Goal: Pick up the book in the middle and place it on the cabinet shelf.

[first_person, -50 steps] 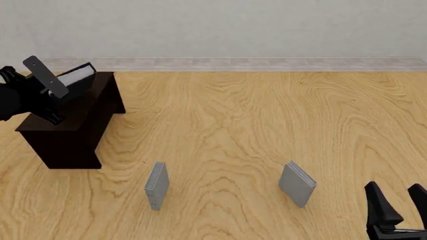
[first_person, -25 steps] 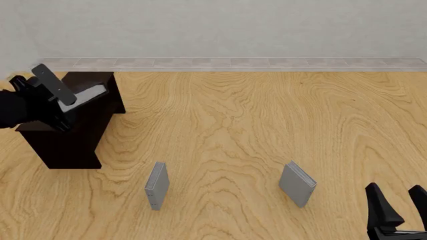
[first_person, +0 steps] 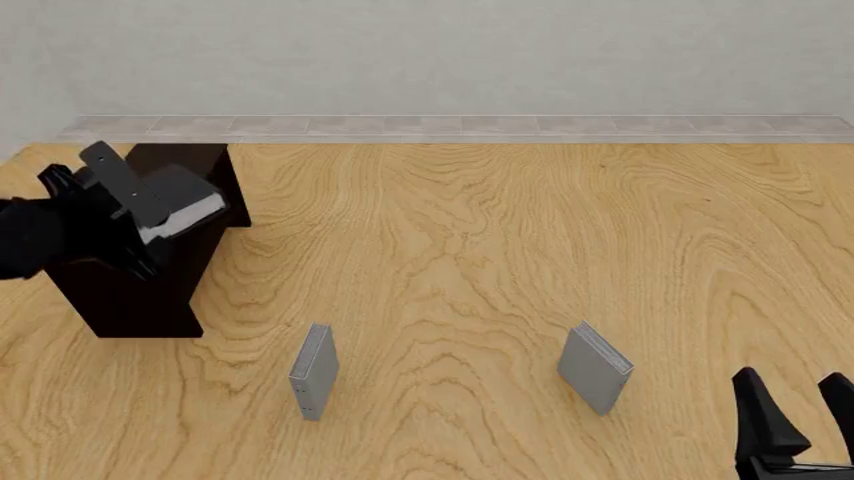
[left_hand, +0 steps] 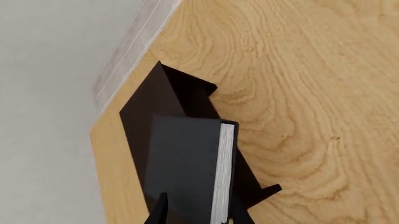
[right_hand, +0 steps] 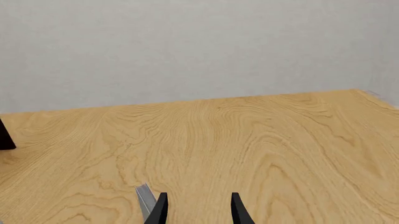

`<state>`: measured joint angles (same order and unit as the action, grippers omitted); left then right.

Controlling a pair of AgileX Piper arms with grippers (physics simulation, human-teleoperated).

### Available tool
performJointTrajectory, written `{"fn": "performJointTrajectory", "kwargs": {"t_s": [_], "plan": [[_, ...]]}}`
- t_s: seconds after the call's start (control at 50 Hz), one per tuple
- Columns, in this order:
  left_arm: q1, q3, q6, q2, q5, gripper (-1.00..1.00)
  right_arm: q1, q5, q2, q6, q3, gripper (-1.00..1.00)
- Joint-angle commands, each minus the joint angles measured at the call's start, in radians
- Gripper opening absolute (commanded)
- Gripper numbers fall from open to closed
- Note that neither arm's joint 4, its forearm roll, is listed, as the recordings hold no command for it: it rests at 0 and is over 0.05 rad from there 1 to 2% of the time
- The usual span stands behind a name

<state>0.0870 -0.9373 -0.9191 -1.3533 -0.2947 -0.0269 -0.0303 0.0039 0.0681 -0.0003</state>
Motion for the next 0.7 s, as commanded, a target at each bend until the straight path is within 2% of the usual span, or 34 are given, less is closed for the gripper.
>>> {"fn": "performJointTrajectory", "kwargs": {"t_s": [0.02,0.08,0.2,0.28,0.4,0.46,0.6,0.66,0.7], "plan": [[-0.027,0.018,0.029,0.052,-0.023,1.00,-0.001,-0.003,-0.003,0.003,0.000,1.00],[-0.036,0.002,0.053,0.058,-0.034,1.00,0.000,-0.003,-0.003,0.003,0.000,1.00],[-0.075,-0.062,0.167,0.061,-0.097,1.00,0.000,-0.004,-0.003,0.001,0.000,1.00],[-0.086,-0.065,0.183,0.069,-0.105,1.00,0.000,-0.003,-0.003,0.002,0.000,1.00],[-0.106,-0.100,0.249,0.086,-0.137,1.00,0.000,-0.003,-0.003,0.001,0.000,1.00],[-0.105,-0.101,0.253,0.093,-0.139,1.00,0.000,-0.003,-0.003,0.002,0.000,1.00],[-0.111,-0.163,0.378,0.111,-0.152,1.00,0.000,-0.003,-0.003,0.002,0.000,1.00],[-0.125,-0.175,0.457,0.126,-0.145,1.00,0.000,-0.003,-0.003,0.002,0.000,1.00],[-0.128,-0.171,0.465,0.129,-0.142,1.00,0.000,-0.003,-0.003,0.002,0.000,1.00]]}}
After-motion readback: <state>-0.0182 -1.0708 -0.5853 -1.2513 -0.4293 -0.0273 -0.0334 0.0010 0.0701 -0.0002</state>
